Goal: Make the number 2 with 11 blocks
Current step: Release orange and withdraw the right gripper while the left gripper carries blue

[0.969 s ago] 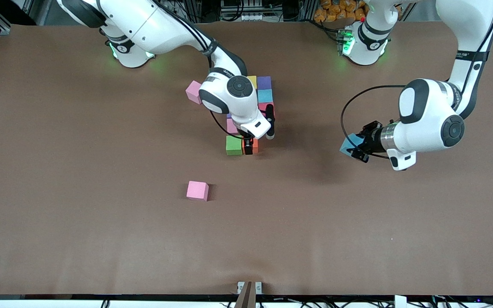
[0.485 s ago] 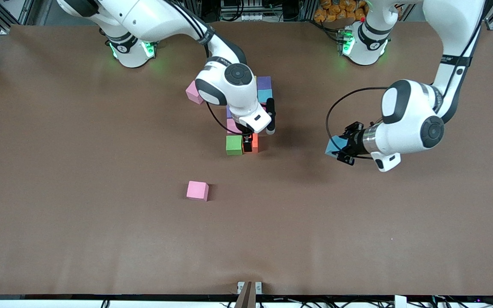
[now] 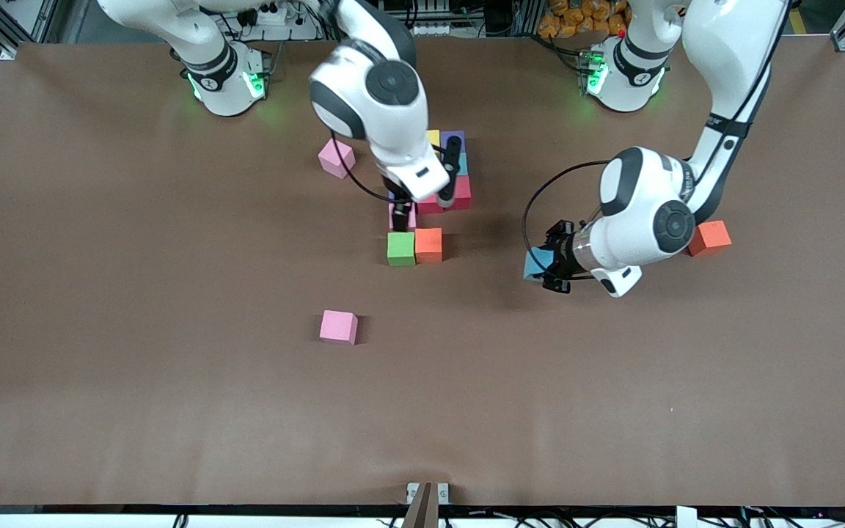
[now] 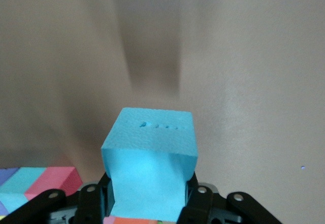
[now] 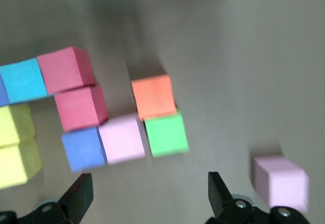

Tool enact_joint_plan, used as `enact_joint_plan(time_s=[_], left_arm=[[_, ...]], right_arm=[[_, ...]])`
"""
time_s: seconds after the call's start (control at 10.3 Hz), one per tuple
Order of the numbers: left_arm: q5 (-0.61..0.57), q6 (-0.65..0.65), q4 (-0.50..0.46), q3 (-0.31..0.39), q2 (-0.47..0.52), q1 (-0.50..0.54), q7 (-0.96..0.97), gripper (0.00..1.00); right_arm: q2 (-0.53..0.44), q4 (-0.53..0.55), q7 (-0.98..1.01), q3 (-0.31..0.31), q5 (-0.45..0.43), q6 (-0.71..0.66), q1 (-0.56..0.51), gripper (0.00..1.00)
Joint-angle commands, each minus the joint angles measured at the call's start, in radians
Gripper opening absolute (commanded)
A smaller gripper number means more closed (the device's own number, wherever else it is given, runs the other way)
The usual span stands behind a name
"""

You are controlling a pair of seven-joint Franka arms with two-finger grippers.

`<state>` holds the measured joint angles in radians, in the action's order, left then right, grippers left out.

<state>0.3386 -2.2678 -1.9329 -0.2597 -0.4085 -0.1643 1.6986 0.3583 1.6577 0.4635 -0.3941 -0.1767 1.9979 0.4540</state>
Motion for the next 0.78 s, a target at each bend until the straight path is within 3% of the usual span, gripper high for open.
enact_joint_plan(time_s=[0.0,0.39,0.68], left_arm=[[-0.027,-0.048,0.023,0.008,-0.044,-0.064,0.107,0.28],[-0.052,-0.131,0.031,0.008,-0.087,-0.122,0.268,0.29],[-0.059,-0.176,0.037,0.014,-0.111,-0.185,0.335,0.29]], right_arm=[[-0.12,0.043,0.009,0.013,0.039,-0.028,-0.151,1.0],[-0.298,0.042,-0.086,0.084,0.072,-0.031,-0.331,1.0],[-0.373,0.008,-0.192,0.118,0.074,-0.164,-0.469,1.0]])
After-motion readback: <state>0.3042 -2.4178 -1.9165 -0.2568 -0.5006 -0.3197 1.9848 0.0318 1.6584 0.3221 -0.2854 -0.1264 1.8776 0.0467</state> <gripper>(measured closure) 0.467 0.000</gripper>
